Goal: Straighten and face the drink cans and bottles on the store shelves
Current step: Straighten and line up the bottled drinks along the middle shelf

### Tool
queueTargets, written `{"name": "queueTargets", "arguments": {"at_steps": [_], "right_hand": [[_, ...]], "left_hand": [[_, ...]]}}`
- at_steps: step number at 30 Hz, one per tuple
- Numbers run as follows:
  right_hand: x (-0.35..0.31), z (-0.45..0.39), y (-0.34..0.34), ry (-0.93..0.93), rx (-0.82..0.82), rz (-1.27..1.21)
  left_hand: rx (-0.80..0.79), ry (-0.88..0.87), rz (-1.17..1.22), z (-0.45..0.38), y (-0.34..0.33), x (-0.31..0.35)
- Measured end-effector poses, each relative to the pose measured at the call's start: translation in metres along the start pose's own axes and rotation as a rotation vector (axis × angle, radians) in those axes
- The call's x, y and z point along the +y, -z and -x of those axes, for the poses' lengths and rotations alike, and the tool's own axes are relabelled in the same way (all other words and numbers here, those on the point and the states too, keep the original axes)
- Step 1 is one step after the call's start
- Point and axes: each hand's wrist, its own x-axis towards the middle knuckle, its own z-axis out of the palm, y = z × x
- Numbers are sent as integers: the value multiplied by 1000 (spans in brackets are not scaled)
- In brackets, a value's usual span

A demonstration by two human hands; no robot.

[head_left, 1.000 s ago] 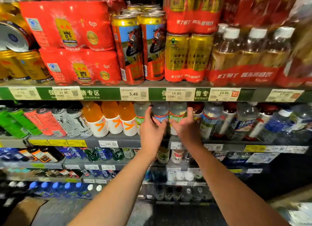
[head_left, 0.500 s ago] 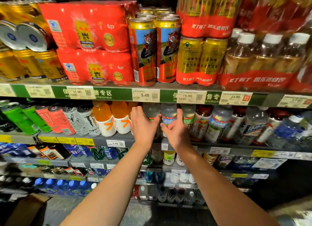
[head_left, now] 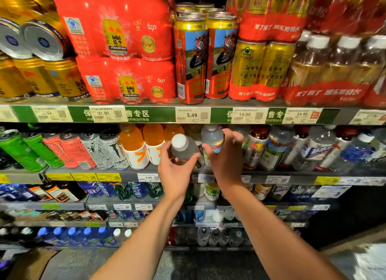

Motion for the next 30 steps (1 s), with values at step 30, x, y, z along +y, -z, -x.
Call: {"name": "queueTargets", "arguments": {"at_steps": [30], "right_hand": [[-3,43,24,-392,344,-562]], "left_hand": [[-108,-143,-47,-14,3,7]]}}
